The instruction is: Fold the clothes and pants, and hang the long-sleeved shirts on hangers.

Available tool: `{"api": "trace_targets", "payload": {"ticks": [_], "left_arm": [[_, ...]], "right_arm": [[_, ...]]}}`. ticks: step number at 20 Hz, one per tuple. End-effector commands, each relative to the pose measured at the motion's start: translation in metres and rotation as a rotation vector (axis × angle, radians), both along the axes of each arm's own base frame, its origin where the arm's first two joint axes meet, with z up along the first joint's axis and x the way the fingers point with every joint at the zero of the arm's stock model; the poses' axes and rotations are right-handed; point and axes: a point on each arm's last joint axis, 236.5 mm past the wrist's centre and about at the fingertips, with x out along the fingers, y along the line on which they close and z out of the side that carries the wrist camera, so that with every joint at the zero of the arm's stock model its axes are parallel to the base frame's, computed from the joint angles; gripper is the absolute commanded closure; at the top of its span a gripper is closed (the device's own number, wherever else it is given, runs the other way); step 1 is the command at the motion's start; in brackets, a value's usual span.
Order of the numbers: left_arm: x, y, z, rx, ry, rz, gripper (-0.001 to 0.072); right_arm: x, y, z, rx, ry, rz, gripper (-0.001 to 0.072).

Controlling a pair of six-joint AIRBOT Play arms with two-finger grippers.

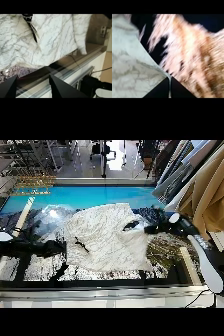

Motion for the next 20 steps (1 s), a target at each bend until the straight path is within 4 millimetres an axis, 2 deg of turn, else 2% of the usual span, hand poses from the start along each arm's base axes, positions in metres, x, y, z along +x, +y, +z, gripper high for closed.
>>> {"api": "trace_targets", "payload": {"ticks": [1,2,3,4,5,7,9,11,14,15,17,20], "left_arm": [[-0.014,-0.024,-0.026,0.013,0.052,-0.008,0.0322],[-0.020,-0.031,-0.039,0.026,0.064,-0.006,0.0318],[-0.025,-0.035,-0.051,0.037,0.087,0.011,0.0313],[-0.030,-0.036,-0.062,0.044,0.114,0.035,0.0313],[-0.036,-0.036,-0.070,0.047,0.137,0.049,0.0313],[-0.046,-0.035,-0.080,0.049,0.170,0.059,0.0312],[-0.053,-0.036,-0.086,0.047,0.199,0.070,0.0311],[-0.055,-0.034,-0.092,0.053,0.223,0.105,0.0269],[-0.029,-0.022,-0.100,0.078,0.215,0.275,0.0265],[-0.020,-0.020,-0.100,0.075,0.208,0.326,0.0210],[-0.005,-0.019,-0.098,0.058,0.183,0.395,0.0194],[0.006,-0.020,-0.099,0.067,0.165,0.454,0.0194]], "right_arm": [[0.096,-0.060,0.104,-0.108,-0.431,-0.287,0.0554],[0.098,-0.064,0.106,-0.096,-0.438,-0.312,0.0240],[0.086,-0.069,0.093,-0.079,-0.357,-0.339,0.0142],[0.064,-0.075,0.073,-0.067,-0.226,-0.356,0.0143],[0.033,-0.082,0.048,-0.069,-0.068,-0.351,0.0143],[-0.041,-0.080,0.008,-0.014,0.219,-0.248,0.0145],[-0.101,-0.065,-0.011,0.174,0.367,-0.241,0.0191],[-0.141,-0.043,-0.015,0.387,0.382,-0.286,0.0182],[-0.186,-0.026,-0.028,0.534,0.427,-0.355,0.0132],[-0.196,-0.022,-0.036,0.546,0.460,-0.364,0.0132],[-0.201,-0.018,-0.046,0.552,0.474,-0.396,0.0132],[-0.195,-0.023,-0.054,0.539,0.453,-0.448,0.0136]]}}
